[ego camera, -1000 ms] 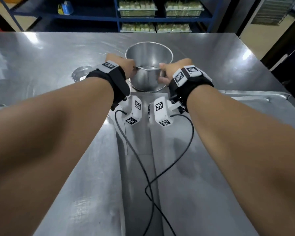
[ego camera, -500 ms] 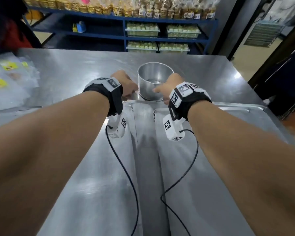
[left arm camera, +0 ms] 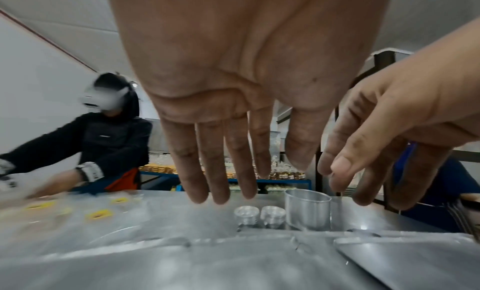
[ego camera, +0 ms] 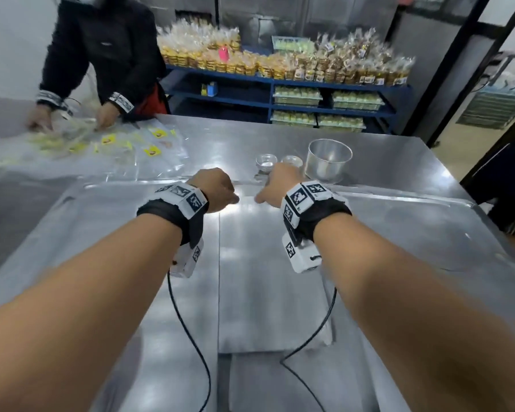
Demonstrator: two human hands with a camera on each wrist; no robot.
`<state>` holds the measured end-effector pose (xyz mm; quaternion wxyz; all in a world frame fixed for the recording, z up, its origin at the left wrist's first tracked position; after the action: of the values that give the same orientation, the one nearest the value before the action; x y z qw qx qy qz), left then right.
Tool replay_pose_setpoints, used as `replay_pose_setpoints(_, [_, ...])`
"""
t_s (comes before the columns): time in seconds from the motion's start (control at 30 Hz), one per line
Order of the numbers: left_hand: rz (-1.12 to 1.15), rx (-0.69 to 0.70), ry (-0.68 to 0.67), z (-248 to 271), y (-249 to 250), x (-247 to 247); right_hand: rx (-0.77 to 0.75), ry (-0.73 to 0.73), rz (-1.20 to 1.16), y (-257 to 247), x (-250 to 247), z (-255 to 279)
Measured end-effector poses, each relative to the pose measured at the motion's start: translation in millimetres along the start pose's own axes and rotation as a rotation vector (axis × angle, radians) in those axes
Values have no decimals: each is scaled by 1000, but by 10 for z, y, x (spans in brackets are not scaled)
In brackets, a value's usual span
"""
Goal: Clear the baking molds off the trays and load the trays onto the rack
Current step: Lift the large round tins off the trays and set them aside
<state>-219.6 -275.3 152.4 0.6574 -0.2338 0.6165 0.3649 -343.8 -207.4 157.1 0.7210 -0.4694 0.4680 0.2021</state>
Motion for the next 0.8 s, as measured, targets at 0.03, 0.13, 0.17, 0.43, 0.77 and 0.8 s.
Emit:
replay_pose_setpoints(0.03, [-9, -29, -9, 215, -238, 53, -14, -23, -5, -174, 157, 141])
replay_pose_setpoints(0.13, [-44, -137, -48, 801, -980, 261, -15, -107, -108, -599, 691, 521])
replay_pose_setpoints(0.17, [-48, -176, -54, 991, -1222, 320, -25, -133, -129, -735, 863, 648])
replay_pose_setpoints(0.43, [-128, -543, -145, 2421, -2871, 818, -91, -316, -184, -1483, 2069, 1498])
replay_pose_setpoints(0.77, [-148, -768, -285, 3346, -3641, 1152, -120, -367, -194, -1908, 2687, 1991])
replay_pose_setpoints(0.8, [-134, -778, -267, 3379, -3650, 1130, -113, -356, -190, -1923, 2697, 2005])
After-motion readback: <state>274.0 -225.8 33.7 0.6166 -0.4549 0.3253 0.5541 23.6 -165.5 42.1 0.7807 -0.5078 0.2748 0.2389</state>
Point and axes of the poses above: each hand's wrist, its own z-axis away from the middle knuckle, its own x-axis out of the palm, y = z × x, the point moved 9 cm from there along -z, towards the middle knuckle, and after that the axes turned 12 degrees about -z, right-handed, at the moved point
